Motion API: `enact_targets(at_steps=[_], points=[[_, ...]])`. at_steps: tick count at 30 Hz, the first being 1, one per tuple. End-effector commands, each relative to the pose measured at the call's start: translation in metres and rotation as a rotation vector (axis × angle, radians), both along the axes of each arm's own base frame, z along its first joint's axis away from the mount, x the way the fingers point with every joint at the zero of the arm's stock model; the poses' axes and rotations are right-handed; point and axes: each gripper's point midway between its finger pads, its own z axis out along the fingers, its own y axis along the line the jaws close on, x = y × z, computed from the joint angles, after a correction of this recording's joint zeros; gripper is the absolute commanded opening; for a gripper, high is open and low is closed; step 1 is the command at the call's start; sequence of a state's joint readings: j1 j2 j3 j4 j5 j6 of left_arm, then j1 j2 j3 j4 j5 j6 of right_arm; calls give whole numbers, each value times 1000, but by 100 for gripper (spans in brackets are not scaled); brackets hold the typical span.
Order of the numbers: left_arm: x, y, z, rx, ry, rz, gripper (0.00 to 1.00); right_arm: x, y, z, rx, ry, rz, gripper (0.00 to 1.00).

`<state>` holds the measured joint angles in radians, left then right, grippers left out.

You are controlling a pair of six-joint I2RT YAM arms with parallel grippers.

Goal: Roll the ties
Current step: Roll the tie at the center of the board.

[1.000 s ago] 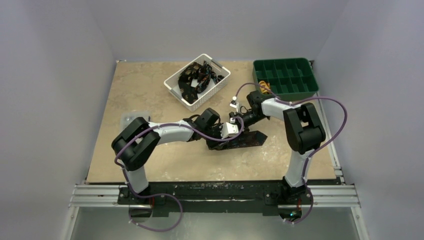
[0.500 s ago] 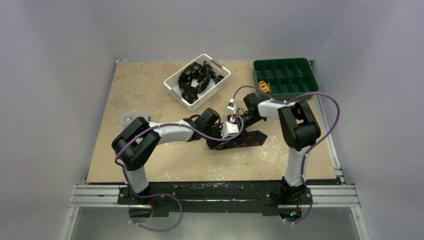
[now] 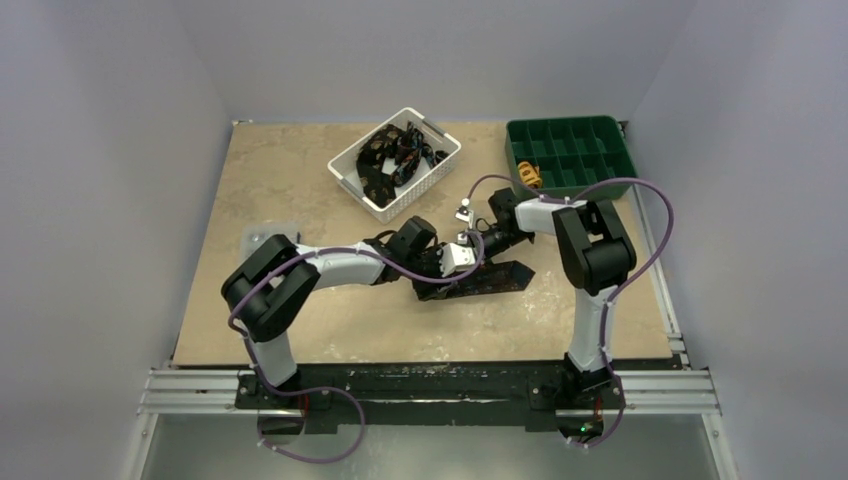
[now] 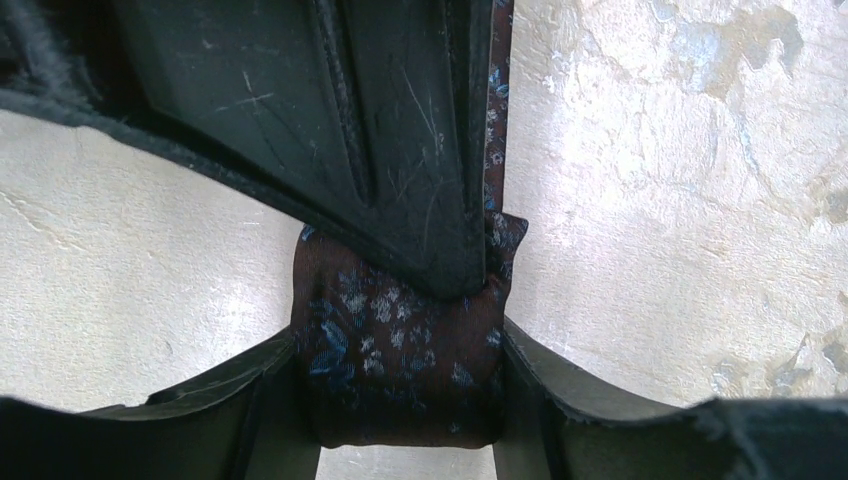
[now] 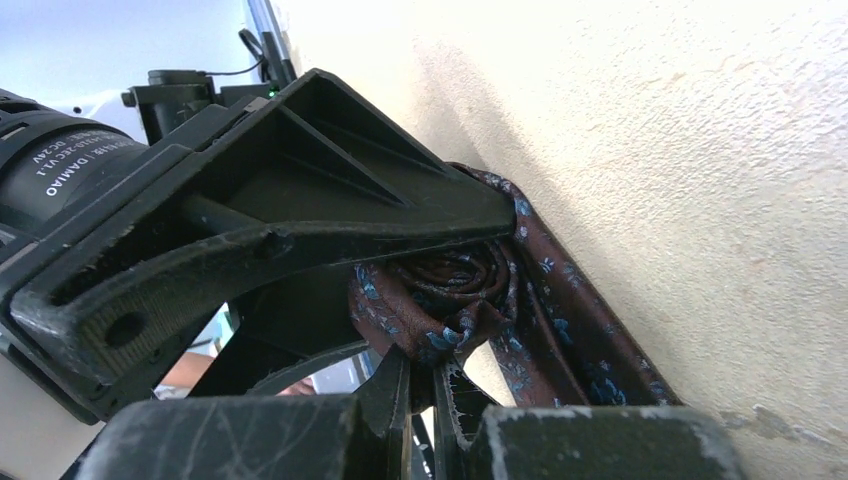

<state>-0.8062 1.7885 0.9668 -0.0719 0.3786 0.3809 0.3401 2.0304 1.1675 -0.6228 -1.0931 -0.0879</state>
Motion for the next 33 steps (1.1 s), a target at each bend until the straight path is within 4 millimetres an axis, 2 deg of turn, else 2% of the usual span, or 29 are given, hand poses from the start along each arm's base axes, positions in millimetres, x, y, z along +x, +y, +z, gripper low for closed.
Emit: enact_targets(at_steps=[1,7,12,20,25,29,31,33], points=[[-1,4,2,-42,20,21,53,0,-16,-33,-139,-33,32,0],[12,-25,36,-215,-35,19,55,3,-30,-44,-217,-53,22,0],[14,-37,45,-308,-61,13,56,6,-40,-52,-280,-58,14,0],[19,-37,21,-276,-91,7,55,9,-50,-61,-347,-62,15,0],[8,-28,19,-290,-111,-29,54,6,-54,-66,-364,-49,15,0],[1,-26,11,-272,-94,-64,39,7,-54,-64,-360,-50,25,0],[0,-24,6,-234,-78,-71,31,9,-48,-53,-311,-61,29,0],[2,-18,1,-191,-71,-50,30,13,-41,-35,-247,-94,20,9]])
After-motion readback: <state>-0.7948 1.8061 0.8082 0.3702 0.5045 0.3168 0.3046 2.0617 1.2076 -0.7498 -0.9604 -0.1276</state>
